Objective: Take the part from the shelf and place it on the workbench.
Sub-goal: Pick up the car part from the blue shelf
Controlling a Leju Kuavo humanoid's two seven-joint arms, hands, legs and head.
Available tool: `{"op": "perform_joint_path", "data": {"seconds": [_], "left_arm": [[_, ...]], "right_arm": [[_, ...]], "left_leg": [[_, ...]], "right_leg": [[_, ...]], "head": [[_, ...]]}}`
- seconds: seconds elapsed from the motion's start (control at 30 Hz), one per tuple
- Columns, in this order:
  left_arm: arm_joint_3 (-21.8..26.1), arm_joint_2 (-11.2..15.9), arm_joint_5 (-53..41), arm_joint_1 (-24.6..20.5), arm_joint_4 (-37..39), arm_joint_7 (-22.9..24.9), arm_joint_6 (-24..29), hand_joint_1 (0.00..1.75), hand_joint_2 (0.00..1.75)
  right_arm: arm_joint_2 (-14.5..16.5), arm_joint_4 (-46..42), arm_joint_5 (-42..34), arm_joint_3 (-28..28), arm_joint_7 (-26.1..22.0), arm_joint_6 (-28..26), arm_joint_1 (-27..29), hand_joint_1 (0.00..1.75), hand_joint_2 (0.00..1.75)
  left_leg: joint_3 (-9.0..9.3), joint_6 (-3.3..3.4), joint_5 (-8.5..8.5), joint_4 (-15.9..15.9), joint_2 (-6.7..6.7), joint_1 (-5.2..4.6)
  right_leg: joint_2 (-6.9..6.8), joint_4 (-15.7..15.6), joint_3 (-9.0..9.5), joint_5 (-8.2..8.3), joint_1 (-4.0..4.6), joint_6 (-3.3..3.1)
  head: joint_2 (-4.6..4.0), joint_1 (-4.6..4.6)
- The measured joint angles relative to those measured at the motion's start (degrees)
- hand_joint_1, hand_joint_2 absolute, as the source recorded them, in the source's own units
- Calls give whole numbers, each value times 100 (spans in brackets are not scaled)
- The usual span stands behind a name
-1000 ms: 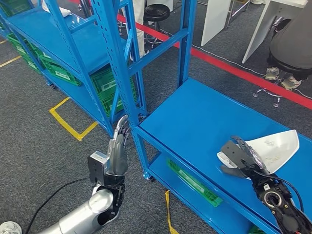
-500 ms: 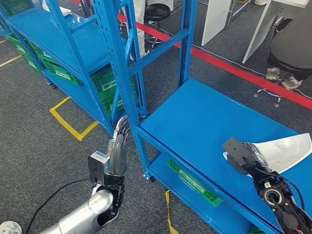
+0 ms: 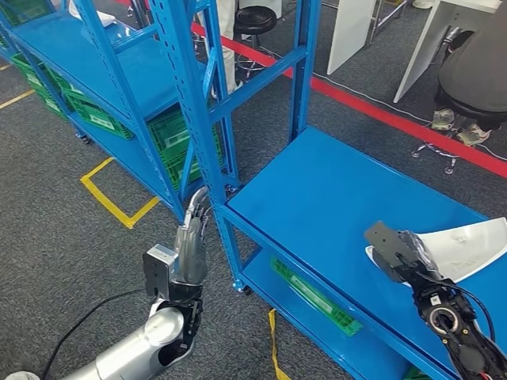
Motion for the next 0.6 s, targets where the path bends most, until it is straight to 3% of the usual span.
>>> {"op": "perform_joint_path", "data": {"seconds": [0.23, 0.27, 0.37, 0.4, 0.6], "left_arm": [[0, 0, 22, -50, 0, 2, -35, 0, 0], [0, 0, 25, -54, 0, 3, -37, 0, 0], [0, 0, 25, -61, 0, 4, -38, 0, 0], [0, 0, 25, -63, 0, 4, -38, 0, 0], [0, 0, 38, -71, 0, 5, -28, 0, 0]], "right_arm": [[-2, -10, -15, -72, 68, -63, 21, 175, 175], [-2, -13, -18, -75, 72, -67, 23, 140, 175], [-4, -24, -20, -85, 81, -72, 30, 10, 175], [-5, -25, -20, -90, 84, -73, 37, 0, 175], [-6, -25, -32, -117, 86, -19, 70, 0, 175]], "left_leg": [[-1, 0, 0, 1, 0, 0], [-1, 0, 0, 1, 0, 0], [-1, 0, 0, 2, 0, 0], [-1, 0, 0, 2, 0, 0], [-4, 0, 0, 2, 0, 0]], "right_leg": [[0, 0, 0, 0, 0, 0], [0, 0, 0, 0, 0, 0], [1, 0, 0, 0, 0, 0], [1, 0, 0, 0, 0, 0], [1, 0, -1, 0, 0, 0]], "head": [[-1, 0], [-1, 0], [-1, 0], [-1, 0], [-1, 0]]}}
